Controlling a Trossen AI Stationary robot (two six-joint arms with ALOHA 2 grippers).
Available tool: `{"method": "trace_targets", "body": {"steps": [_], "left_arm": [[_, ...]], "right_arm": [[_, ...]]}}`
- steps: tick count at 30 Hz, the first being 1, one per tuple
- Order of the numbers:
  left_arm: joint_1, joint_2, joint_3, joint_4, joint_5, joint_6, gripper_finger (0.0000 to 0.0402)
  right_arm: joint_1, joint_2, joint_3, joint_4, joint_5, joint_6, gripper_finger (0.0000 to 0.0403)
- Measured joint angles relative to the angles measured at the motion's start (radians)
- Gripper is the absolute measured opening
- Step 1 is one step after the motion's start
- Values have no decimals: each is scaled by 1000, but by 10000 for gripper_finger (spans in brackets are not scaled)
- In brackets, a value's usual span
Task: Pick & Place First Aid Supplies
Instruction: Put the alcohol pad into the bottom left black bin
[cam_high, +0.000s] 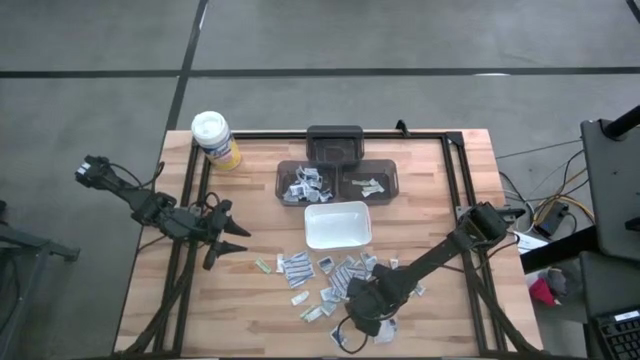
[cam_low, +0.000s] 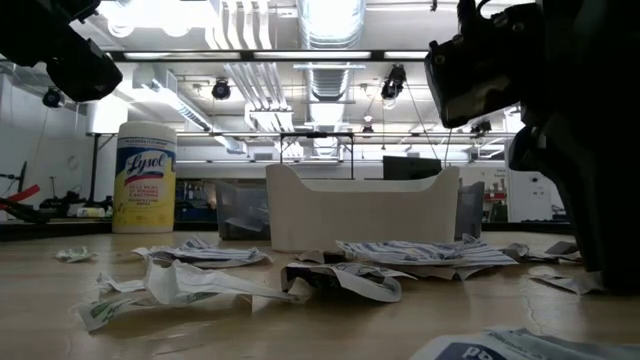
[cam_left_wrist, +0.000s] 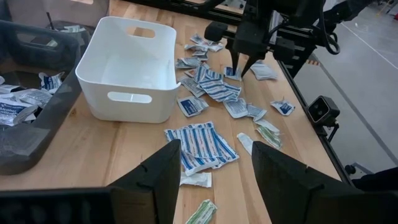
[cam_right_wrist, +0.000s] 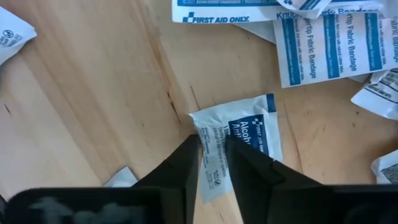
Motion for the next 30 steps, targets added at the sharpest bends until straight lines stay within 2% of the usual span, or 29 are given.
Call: {"method": "trace_targets", "body": {"steps": [7,12,15,19,22,25,30], "left_arm": [[0,0,0,0,-3,0,190],[0,0,0,0,-10,5,190],[0,0,0,0,-10,6,190],[0,0,0,0,-10,11,190],[0,0,-1,0,-9,12,190],[0,0,-1,0,-9,12,190],[0,0,-1,0,-8,11,190]], "right_arm": [[0,-12,4,3,-3,-2,30],[-1,-38,13,1,-17,-4,10],[-6,-74,25,-3,-91,-22,9],[-26,-137,31,8,-269,-52,8],[-44,-185,30,37,-359,-63,8],[-64,-246,30,123,-414,-77,8],[-107,-321,27,371,-421,-91,8]]}}
